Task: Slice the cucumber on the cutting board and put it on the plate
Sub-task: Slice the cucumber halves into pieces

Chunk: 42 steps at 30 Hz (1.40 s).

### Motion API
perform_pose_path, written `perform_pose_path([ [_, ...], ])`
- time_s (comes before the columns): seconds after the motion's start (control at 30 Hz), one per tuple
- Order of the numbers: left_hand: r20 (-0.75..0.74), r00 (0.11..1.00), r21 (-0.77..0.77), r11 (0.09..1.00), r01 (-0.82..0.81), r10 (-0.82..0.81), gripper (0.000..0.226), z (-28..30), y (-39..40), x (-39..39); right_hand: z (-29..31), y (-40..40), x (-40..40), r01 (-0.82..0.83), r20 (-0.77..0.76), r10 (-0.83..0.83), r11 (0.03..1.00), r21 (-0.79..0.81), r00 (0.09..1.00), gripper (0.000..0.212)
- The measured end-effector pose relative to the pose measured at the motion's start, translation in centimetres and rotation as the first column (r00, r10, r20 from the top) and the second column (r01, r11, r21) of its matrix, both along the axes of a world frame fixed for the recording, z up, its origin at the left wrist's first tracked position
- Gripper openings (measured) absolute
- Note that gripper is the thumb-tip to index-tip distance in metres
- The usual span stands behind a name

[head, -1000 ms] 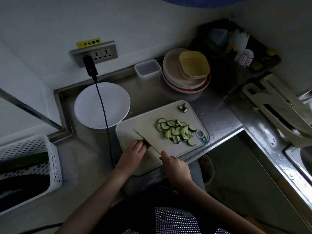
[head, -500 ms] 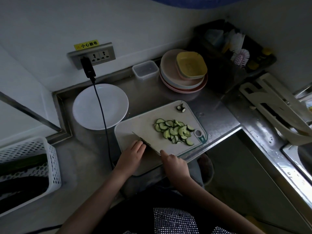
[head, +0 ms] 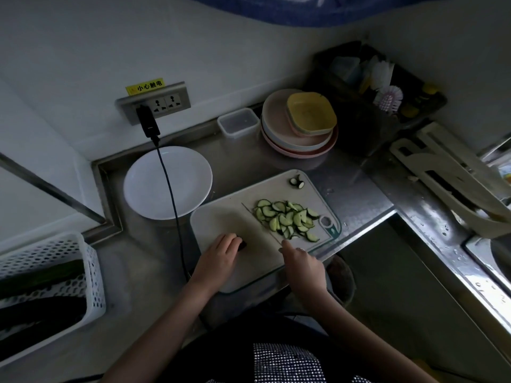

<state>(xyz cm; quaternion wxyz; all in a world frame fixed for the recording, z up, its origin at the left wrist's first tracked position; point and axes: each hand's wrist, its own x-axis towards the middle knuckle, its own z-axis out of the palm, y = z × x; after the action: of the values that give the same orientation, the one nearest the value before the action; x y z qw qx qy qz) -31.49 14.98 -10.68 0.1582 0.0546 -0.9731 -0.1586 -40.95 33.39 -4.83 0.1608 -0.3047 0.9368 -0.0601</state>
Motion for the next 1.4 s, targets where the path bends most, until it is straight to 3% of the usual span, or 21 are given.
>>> perform_pose_path([
  [0.07, -0.059, 0.998, 0.015, 1.0, -0.023, 0.024, 0.029, 1.2, 0.4, -0.4, 0.4, 0.4, -0.2, -0.017, -0.041, 0.018, 1.0, 0.022, 0.999, 0.024],
  [0.17, -0.11, 0.988, -0.041, 0.994, 0.101, -0.105, 0.042, 3.2, 1.1, -1.7, 1.1, 0.7, -0.5, -0.031, -0.117, 0.038, 0.998, 0.059, 0.992, 0.029],
  [0.23, -0.064, 0.978, -0.067, 0.979, 0.194, -0.198, 0.047, 3.7, 1.4, -2.6, 1.4, 0.8, -0.7, -0.037, -0.168, 0.048, 0.997, 0.067, 0.985, 0.038],
  [0.33, 0.022, 0.977, -0.046, 0.976, 0.214, -0.213, 0.05, 3.9, 1.5, -3.5, 1.8, 0.9, -0.7, -0.061, -0.174, 0.08, 0.992, 0.112, 0.981, 0.047],
  [0.6, 0.169, 0.945, 0.059, 0.96, 0.275, -0.281, 0.053, 4.8, 2.0, -5.9, 1.5, 2.5, -0.9, -0.002, -0.214, 0.029, 0.992, 0.123, 0.976, 0.04],
  [0.73, 0.079, 0.948, 0.079, 0.95, 0.303, -0.309, 0.051, 4.8, 2.3, -6.2, 1.6, 3.4, -1.3, 0.023, -0.195, 0.0, 0.993, 0.115, 0.981, 0.045],
  [0.83, -0.028, 0.954, 0.012, 0.954, 0.3, -0.3, 0.045, 4.8, 2.1, -6.3, 1.7, 3.7, -1.4, 0.034, -0.211, -0.008, 0.992, 0.118, 0.977, 0.047],
  [0.97, -0.049, 0.955, -0.036, 0.956, 0.292, -0.293, 0.036, 5.1, 1.8, -6.4, 1.7, 3.4, -1.2, 0.02, -0.192, 0.0, 0.994, 0.103, 0.981, 0.045],
  [1.23, 0.113, 0.945, 0.059, 0.952, 0.302, -0.307, 0.042, 4.5, 1.7, -7.0, 1.7, 3.9, -1.4, 0.033, -0.2, -0.008, 0.992, 0.123, 0.98, 0.046],
  [1.4, 0.292, 0.907, 0.065, 0.953, 0.296, -0.302, 0.066, 5.3, 1.7, -8.6, 1.7, 4.0, -1.1, -0.007, -0.204, 0.031, 0.993, 0.116, 0.978, 0.046],
])
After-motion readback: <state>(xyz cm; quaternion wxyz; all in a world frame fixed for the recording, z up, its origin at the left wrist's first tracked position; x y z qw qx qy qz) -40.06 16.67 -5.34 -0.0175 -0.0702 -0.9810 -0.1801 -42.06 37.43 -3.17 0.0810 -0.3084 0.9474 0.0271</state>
